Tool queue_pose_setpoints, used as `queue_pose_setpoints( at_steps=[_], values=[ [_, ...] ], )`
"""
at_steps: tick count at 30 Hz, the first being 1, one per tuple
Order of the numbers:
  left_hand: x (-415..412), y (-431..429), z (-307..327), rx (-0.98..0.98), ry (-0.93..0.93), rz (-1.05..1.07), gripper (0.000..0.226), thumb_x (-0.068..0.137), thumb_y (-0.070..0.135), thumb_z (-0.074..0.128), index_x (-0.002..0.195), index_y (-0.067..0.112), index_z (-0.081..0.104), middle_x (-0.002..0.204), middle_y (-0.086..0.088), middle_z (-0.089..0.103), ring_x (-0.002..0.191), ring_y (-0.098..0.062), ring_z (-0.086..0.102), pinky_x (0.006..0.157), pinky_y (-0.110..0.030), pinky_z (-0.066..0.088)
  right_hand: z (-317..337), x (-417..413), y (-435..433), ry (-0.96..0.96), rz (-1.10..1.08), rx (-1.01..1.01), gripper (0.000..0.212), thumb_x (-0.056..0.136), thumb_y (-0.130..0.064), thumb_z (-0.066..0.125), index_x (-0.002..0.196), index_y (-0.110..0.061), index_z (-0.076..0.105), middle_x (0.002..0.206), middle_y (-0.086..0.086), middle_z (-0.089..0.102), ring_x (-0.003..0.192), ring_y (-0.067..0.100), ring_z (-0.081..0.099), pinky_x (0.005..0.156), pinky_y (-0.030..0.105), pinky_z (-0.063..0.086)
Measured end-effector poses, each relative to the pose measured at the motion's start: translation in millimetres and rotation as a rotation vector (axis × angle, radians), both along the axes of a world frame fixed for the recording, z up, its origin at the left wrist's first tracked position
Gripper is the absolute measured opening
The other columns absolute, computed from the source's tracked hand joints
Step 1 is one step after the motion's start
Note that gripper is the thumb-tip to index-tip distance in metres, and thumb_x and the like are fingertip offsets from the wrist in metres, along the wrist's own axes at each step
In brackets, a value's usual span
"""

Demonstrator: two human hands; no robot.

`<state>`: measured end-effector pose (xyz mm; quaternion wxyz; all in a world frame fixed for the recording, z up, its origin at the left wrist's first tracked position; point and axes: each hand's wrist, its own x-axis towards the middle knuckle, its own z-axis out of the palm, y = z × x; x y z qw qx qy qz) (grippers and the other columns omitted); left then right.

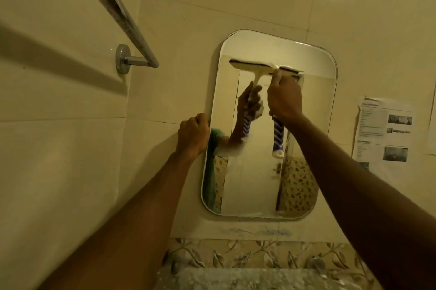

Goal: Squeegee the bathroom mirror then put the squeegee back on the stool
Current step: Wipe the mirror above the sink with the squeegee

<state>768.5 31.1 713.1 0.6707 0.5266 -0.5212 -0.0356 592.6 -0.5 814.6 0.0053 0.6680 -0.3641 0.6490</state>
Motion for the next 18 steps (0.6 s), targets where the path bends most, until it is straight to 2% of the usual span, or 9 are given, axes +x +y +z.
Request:
queue_pose_setpoints(
  at_steps=[3, 6, 8, 11, 14, 16, 18],
  values=[
    [2.4, -0.9, -0.5, 0.000, 0.017, -0.009, 0.059, 0.085, 0.048, 0.021, 0.089, 0.006, 0.062, 0.089, -0.018, 0.068, 0.088, -0.037, 0.064, 0.080, -0.055, 0.055, -33.6, 6.4, 2.1, -0.015, 0.062, 0.035, 0.040, 0.105, -0.036, 0.027, 0.083, -0.017, 0.054, 0.061, -0.005, 0.055, 0.042, 0.002, 0.055, 0.043, 0.019, 0.045],
    [4.9, -3.9, -1.5, -0.006, 0.027, -0.026, 0.062, 0.080, 0.050, 0.020, 0.085, 0.005, 0.062, 0.086, -0.019, 0.068, 0.087, -0.039, 0.064, 0.081, -0.056, 0.055, -120.3, 15.3, 12.0, -0.033, 0.078, 0.101, 0.035, 0.104, -0.034, 0.030, 0.084, -0.020, 0.054, 0.062, -0.005, 0.056, 0.045, -0.002, 0.054, 0.038, 0.011, 0.041],
    [6.6, -6.0, -2.1, -0.017, 0.036, -0.040, 0.064, 0.077, 0.052, 0.019, 0.083, 0.005, 0.062, 0.087, -0.022, 0.067, 0.089, -0.042, 0.063, 0.082, -0.057, 0.054, -185.9, 22.5, 24.7, -0.037, 0.072, 0.145, 0.034, 0.103, -0.033, 0.031, 0.087, -0.016, 0.056, 0.061, -0.008, 0.054, 0.047, -0.005, 0.054, 0.037, 0.010, 0.038],
    [6.2, -7.4, -2.0, -0.019, 0.048, -0.042, 0.063, 0.076, 0.053, 0.020, 0.080, 0.006, 0.062, 0.087, -0.025, 0.067, 0.089, -0.044, 0.062, 0.082, -0.058, 0.053, -253.4, 29.5, 44.3, 0.067, 0.011, 0.310, 0.040, 0.100, -0.040, 0.028, 0.090, -0.018, 0.060, 0.062, -0.010, 0.055, 0.048, 0.002, 0.054, 0.038, 0.012, 0.035],
    [3.7, -3.7, -1.3, -0.018, 0.074, -0.056, 0.062, 0.080, 0.047, 0.022, 0.083, -0.001, 0.061, 0.086, -0.027, 0.066, 0.088, -0.045, 0.062, 0.080, -0.059, 0.054, -246.6, 26.3, 50.0, 0.093, 0.003, 0.287, 0.040, 0.099, -0.041, 0.026, 0.083, -0.020, 0.057, 0.060, -0.009, 0.054, 0.048, 0.001, 0.051, 0.038, 0.012, 0.036],
    [2.3, 1.5, -0.6, -0.005, 0.073, -0.075, 0.057, 0.088, 0.040, 0.024, 0.087, -0.003, 0.061, 0.089, -0.027, 0.066, 0.089, -0.043, 0.062, 0.082, -0.058, 0.053, -214.1, 23.9, 48.1, 0.029, 0.049, 0.212, 0.035, 0.103, -0.034, 0.032, 0.083, -0.018, 0.057, 0.062, -0.010, 0.052, 0.048, -0.001, 0.048, 0.043, 0.008, 0.039],
    [3.3, 4.7, 0.2, 0.012, 0.071, -0.101, 0.052, 0.096, 0.034, 0.025, 0.091, -0.004, 0.061, 0.092, -0.027, 0.066, 0.089, -0.041, 0.063, 0.083, -0.056, 0.053, -179.1, 21.9, 38.3, 0.001, 0.035, 0.138, 0.039, 0.104, -0.033, 0.031, 0.084, -0.014, 0.058, 0.063, -0.007, 0.052, 0.049, 0.001, 0.047, 0.042, 0.009, 0.039]
  ],
)
